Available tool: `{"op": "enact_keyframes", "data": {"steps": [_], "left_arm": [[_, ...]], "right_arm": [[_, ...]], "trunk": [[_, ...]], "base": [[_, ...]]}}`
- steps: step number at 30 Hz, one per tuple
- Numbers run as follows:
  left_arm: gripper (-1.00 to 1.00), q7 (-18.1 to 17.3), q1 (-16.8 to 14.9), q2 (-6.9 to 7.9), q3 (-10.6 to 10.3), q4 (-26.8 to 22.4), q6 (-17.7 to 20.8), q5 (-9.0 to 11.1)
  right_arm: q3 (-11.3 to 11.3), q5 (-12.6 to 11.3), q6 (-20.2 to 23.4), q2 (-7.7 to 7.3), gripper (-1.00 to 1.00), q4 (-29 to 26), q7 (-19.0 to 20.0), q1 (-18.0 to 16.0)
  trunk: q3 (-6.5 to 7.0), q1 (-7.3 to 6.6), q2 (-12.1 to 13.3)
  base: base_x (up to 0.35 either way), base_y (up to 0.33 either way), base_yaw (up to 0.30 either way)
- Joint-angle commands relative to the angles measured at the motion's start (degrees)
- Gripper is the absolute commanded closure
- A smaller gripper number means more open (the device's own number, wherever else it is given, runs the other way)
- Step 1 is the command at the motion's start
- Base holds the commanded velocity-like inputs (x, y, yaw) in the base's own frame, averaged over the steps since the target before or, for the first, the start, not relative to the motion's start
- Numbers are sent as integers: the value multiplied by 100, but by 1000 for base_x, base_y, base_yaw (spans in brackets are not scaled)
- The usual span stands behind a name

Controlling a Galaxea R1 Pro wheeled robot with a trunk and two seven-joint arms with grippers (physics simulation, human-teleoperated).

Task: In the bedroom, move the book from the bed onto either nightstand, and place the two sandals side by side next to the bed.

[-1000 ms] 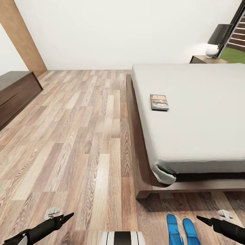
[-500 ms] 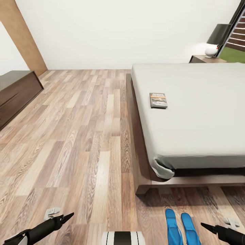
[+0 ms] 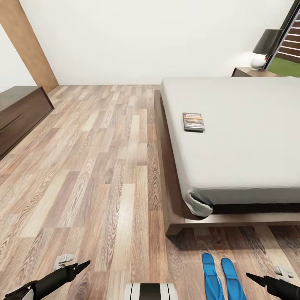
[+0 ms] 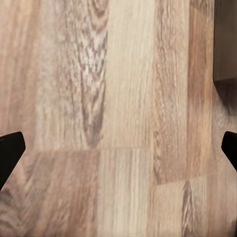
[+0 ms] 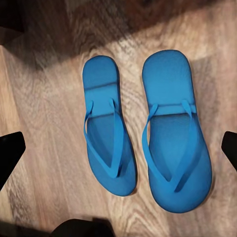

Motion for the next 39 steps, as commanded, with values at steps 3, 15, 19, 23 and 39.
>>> {"op": "enact_keyframes", "data": {"steps": [3,15,19,23,39], "left_arm": [[-100,-21,-2,-1,-6,-2,26,28],[-100,-20,-3,-7,-14,-5,27,28],[-100,-24,-1,-7,-15,-7,27,28],[-100,-27,0,-7,-15,-8,27,28],[-100,-28,-1,-7,-15,-8,27,28]], "right_arm": [[47,-57,13,2,-100,18,35,-8],[51,-57,13,2,-100,18,31,-8],[51,-57,13,2,-100,18,31,-8],[51,-57,13,7,-100,18,31,-8],[51,-57,13,80,-100,18,23,-8]], "trunk": [[-4,-1,-2],[173,-22,9],[262,-32,14],[351,-42,20],[705,-84,41]], "base": [[0,0,0],[0,0,0],[0,0,0],[0,0,0],[0,0,0]]}}
